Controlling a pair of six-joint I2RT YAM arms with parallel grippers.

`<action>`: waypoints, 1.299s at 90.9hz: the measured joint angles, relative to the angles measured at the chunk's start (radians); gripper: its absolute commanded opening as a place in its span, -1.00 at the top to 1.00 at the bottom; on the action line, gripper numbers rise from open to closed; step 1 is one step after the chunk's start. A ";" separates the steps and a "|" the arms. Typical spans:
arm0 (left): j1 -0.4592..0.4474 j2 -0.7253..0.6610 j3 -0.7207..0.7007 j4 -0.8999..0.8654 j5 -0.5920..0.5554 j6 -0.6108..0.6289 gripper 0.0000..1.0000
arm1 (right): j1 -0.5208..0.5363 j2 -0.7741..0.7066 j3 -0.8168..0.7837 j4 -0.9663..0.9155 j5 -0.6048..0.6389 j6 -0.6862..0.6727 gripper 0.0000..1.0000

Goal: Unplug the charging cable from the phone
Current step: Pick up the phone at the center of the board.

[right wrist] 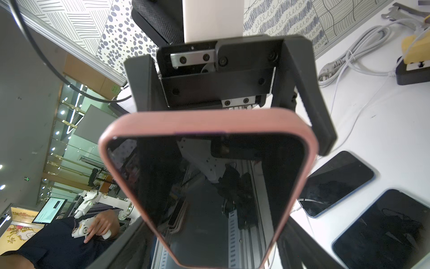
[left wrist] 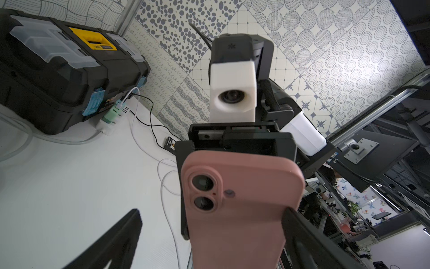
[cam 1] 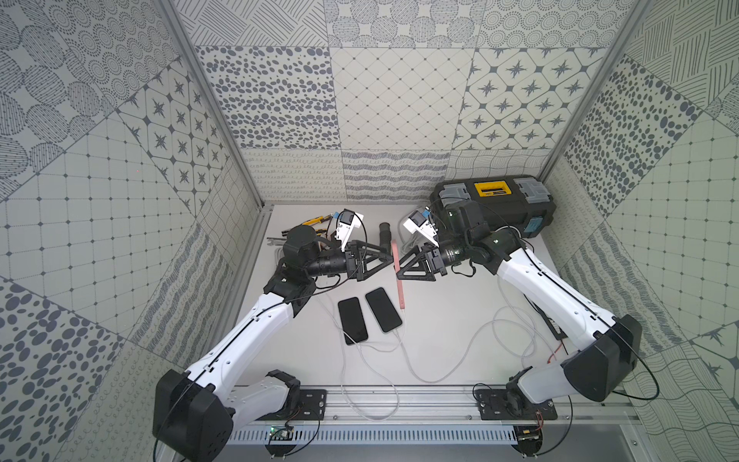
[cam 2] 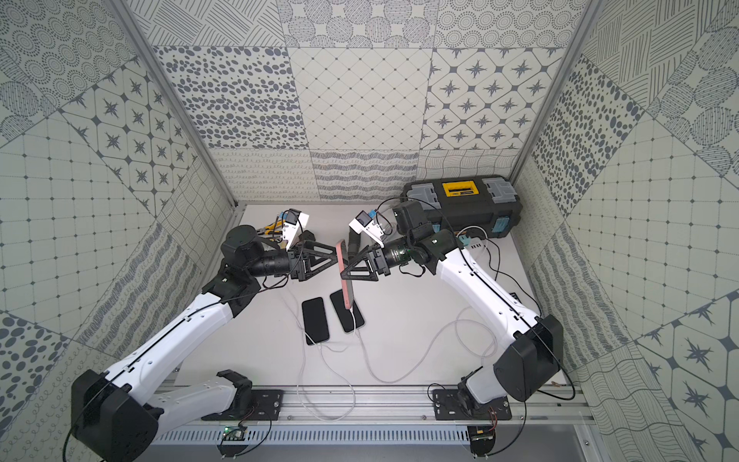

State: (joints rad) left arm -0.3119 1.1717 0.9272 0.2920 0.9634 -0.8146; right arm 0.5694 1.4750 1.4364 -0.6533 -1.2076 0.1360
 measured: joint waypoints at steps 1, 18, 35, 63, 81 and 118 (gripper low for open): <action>-0.001 0.000 -0.001 0.005 0.001 -0.002 -0.96 | 0.000 0.001 0.002 0.000 0.000 -0.002 -0.30; -0.008 0.005 -0.024 0.072 0.030 -0.053 -0.96 | 0.003 0.005 0.009 0.000 -0.008 -0.015 -0.29; -0.016 -0.007 -0.035 0.124 0.063 -0.095 -0.96 | 0.003 0.011 0.010 0.000 -0.014 -0.017 -0.29; -0.017 -0.035 -0.035 0.172 0.100 -0.121 -0.96 | 0.003 0.013 0.010 0.000 -0.022 -0.017 -0.27; -0.017 -0.020 -0.034 0.191 0.110 -0.141 -0.96 | 0.007 0.013 0.010 0.000 -0.021 -0.017 -0.26; -0.017 0.020 -0.018 0.186 0.113 -0.149 -0.96 | 0.033 0.013 0.010 0.000 -0.027 -0.018 -0.23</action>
State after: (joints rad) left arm -0.3286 1.1915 0.9089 0.4782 1.0767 -0.9634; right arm 0.6025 1.4883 1.4460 -0.6533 -1.2350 0.1184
